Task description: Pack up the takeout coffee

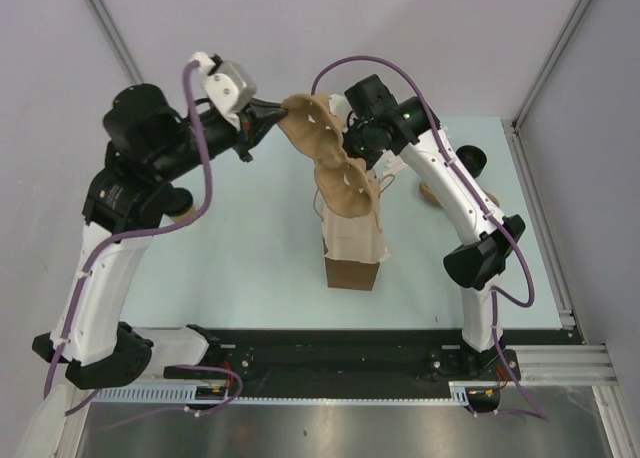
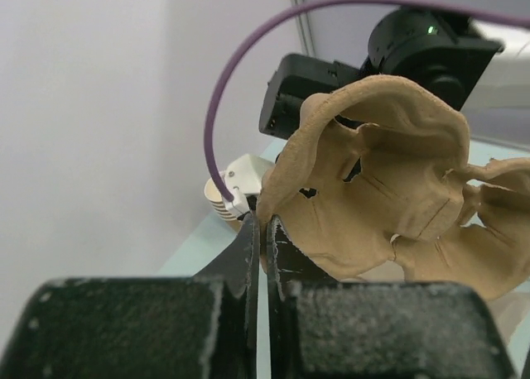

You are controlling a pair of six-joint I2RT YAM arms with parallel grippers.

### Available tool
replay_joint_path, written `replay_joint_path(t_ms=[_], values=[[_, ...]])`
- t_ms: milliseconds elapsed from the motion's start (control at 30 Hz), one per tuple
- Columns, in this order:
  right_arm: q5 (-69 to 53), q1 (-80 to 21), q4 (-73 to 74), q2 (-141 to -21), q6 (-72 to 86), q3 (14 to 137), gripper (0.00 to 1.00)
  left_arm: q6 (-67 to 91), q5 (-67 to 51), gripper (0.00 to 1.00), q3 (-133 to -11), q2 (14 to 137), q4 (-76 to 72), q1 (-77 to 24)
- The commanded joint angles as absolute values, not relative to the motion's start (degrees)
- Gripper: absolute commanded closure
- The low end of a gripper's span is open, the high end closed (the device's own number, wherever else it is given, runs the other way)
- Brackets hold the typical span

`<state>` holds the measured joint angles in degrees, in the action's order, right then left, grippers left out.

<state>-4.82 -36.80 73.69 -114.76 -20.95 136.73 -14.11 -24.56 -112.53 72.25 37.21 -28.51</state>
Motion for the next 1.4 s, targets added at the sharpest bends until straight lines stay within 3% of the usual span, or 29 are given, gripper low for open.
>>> replay_joint_path(t_ms=[0,300,733,1367], values=[[-4.04,-36.3,71.9,-112.68,-19.34,136.93,1.0,-21.7,-11.09,1.0,-108.2,71.81,32.44,-33.92],[-5.27,-35.59,72.16,-111.97,-18.98,136.41,1.0,-27.94,-1.94,1.0,-104.68,73.12,32.61,-36.29],[-5.1,-34.81,72.16,-111.53,-18.9,135.53,1.0,-39.98,16.16,1.0,-93.53,71.9,25.84,-52.72],[-7.91,-34.89,72.42,-109.69,-17.84,134.3,1.0,-41.31,17.23,1.0,-83.06,72.69,25.22,-59.06]])
